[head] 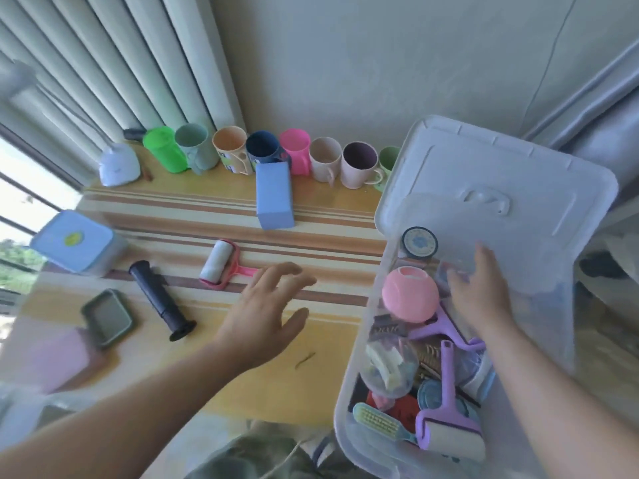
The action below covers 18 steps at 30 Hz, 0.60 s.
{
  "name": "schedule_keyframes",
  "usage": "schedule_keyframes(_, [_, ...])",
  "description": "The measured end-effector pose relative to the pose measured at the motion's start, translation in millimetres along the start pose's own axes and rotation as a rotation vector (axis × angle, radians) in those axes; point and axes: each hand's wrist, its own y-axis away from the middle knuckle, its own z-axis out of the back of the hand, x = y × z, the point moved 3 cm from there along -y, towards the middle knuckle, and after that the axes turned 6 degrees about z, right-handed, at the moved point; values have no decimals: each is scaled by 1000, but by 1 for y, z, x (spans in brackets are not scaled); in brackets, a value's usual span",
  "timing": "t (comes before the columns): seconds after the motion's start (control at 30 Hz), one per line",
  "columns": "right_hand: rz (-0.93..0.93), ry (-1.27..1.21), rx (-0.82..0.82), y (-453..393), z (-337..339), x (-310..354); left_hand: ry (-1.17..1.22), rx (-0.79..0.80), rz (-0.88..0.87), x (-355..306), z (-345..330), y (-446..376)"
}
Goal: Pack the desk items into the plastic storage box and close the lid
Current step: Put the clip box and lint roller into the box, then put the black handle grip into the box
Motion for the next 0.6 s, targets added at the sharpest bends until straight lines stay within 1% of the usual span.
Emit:
schedule_keyframes(0.07, [69,-111,-192,7,5,55,-49,0,168,62,15,11])
schedule_keyframes(0.1, [155,-156,-261,12,3,89,-80,5,251,91,20,18])
schedule_keyframes(0.13, [264,-179,-292,18,-5,125,-108,24,338,120,24,25])
schedule_keyframes(0.17, [374,-183,-279,25,-18,162,-128,56,430,146,28,32])
schedule_keyframes(0.2, [467,-180,-223,32,-37,196,-147,93,516,171,31,39])
schedule_keyframes(0.23, [524,-172,-127,39,-62,226,-173,129,590,194,34,45])
schedule_keyframes(0.3, [549,-123,128,49,-118,269,-236,207,704,232,38,59])
schedule_keyframes(0.37, [505,-3,374,59,-176,291,-272,287,735,256,36,73])
schedule_keyframes(0.43, [448,221,571,68,-228,295,-292,366,698,269,28,88])
schedule_keyframes(0.5, [394,406,705,76,-267,288,-264,436,683,274,16,99])
schedule_keyframes(0.53, [357,449,739,78,-281,283,-237,453,681,274,11,101])
schedule_keyframes(0.6, [297,477,745,83,-294,275,-172,457,666,274,3,102])
